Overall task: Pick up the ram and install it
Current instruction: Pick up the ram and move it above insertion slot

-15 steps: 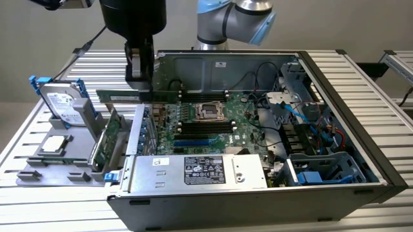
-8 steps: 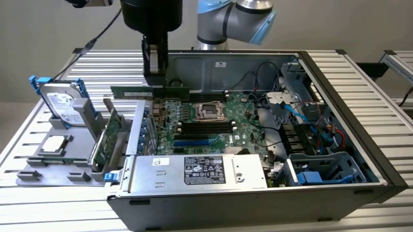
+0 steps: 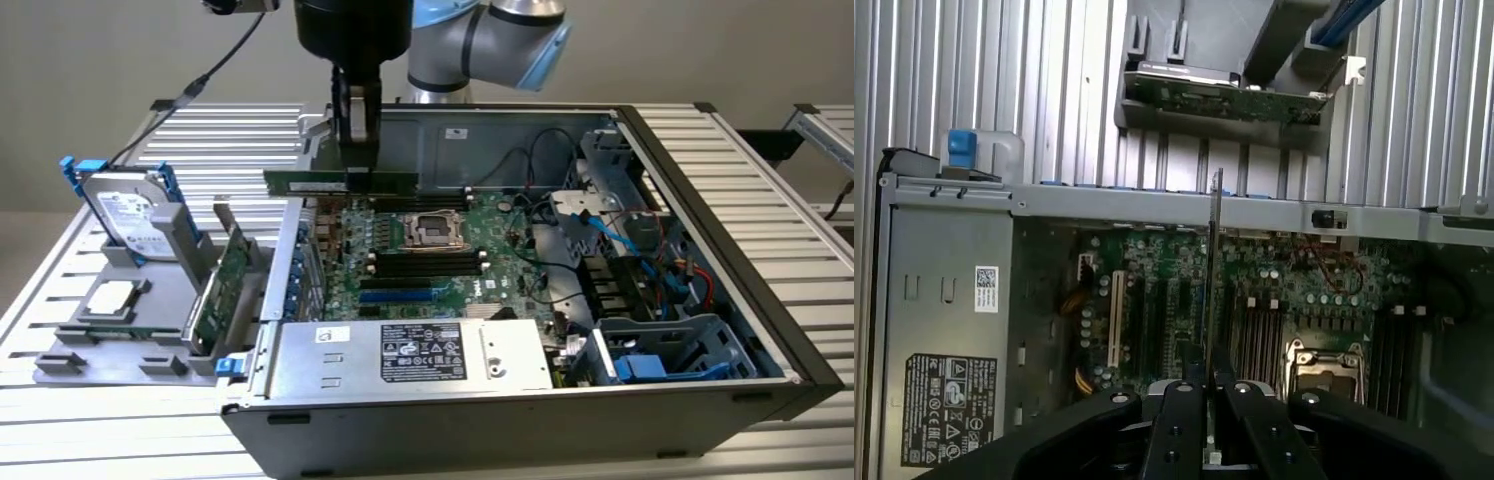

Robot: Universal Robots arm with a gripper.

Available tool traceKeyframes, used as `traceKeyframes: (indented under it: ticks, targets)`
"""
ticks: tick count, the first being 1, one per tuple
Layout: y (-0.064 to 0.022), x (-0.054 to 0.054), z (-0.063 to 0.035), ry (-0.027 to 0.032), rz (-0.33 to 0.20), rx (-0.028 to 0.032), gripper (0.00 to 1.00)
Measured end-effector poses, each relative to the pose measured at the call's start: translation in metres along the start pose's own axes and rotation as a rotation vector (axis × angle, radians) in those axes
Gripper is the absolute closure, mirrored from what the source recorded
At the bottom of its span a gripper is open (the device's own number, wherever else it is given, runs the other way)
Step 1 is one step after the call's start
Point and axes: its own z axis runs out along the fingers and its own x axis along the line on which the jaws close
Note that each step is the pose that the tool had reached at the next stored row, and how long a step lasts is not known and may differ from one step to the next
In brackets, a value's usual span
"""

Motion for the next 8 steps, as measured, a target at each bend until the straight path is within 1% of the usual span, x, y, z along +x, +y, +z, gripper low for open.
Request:
traceKeyframes:
  ticks: [8]
  targets:
    - [-0.0227,-0.017,0.0053,0.0006,0.0,0.0105,0.86]
